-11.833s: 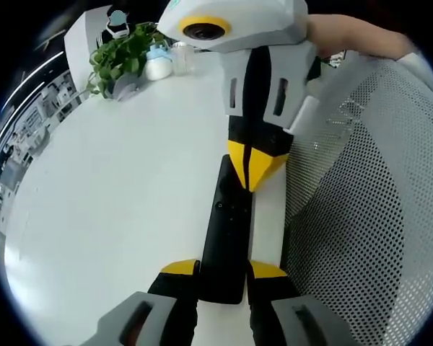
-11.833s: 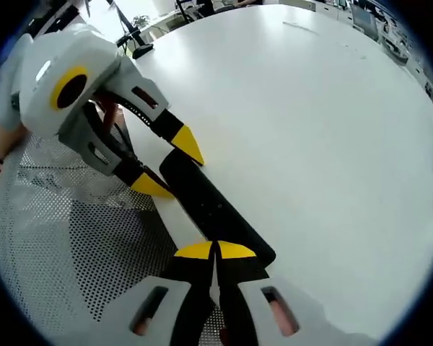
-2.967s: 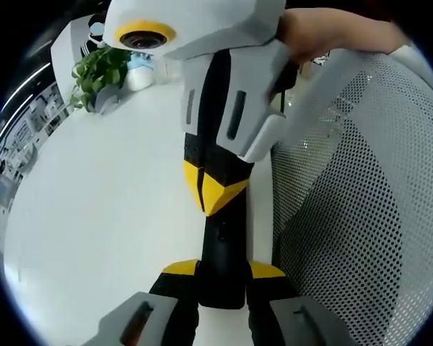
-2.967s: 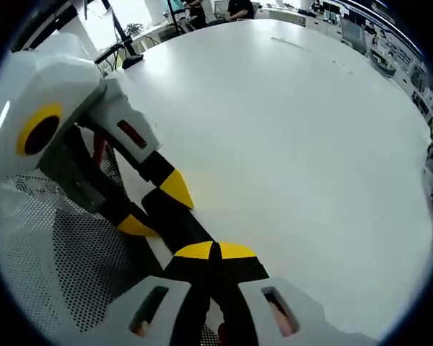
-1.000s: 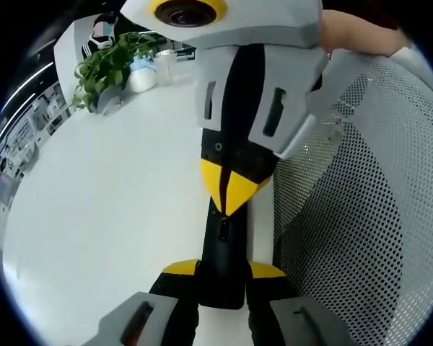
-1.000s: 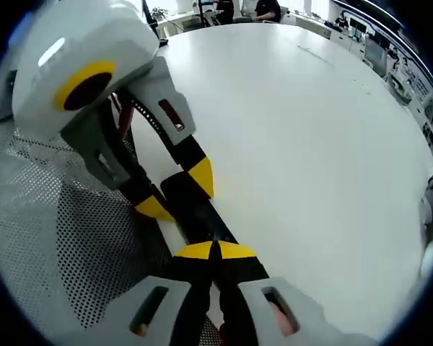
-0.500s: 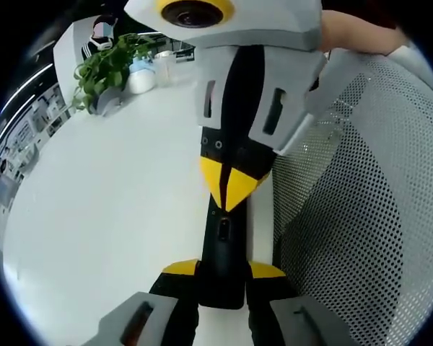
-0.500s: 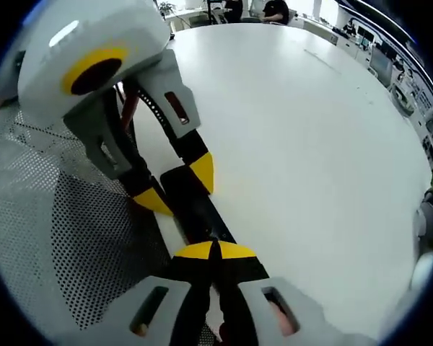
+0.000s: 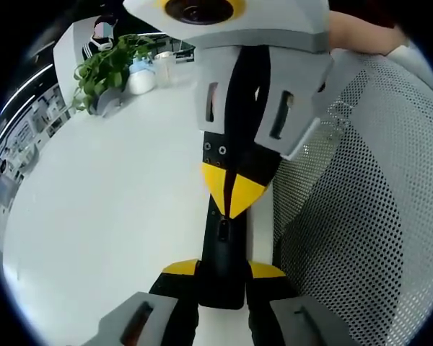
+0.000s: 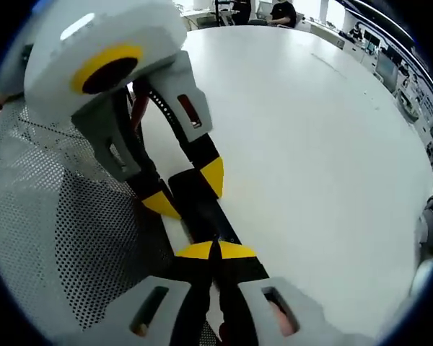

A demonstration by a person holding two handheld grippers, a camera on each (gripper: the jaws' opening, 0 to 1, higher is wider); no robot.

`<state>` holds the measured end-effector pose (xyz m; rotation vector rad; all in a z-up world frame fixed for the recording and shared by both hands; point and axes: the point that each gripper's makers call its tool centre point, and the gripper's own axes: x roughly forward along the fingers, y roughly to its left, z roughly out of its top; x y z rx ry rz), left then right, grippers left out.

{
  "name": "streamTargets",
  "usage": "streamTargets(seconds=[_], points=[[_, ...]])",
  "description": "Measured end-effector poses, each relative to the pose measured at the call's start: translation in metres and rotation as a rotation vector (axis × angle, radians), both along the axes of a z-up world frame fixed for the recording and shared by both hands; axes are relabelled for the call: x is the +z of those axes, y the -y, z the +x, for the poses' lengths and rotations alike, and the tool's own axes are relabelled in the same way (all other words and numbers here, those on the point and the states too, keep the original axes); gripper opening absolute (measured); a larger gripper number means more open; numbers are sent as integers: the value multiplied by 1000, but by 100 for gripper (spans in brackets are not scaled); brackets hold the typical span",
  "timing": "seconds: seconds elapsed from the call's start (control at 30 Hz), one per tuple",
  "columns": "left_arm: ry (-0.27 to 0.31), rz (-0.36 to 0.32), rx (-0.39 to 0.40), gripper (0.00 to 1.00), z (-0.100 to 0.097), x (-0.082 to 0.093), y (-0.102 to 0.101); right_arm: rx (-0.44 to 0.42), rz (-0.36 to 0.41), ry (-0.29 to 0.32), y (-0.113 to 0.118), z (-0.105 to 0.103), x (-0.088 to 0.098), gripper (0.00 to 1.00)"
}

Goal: Press the specified remote control buttons in sequence, fully releasing each button before pressing the next.

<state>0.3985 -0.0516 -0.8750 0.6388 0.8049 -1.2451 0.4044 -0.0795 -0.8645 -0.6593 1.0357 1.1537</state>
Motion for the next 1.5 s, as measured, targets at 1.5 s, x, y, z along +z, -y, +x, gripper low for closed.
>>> streamTargets(seconds=[1.5], points=[[0,8,-8,25,0,0,1,24,-18,13,2,0,-2,0]])
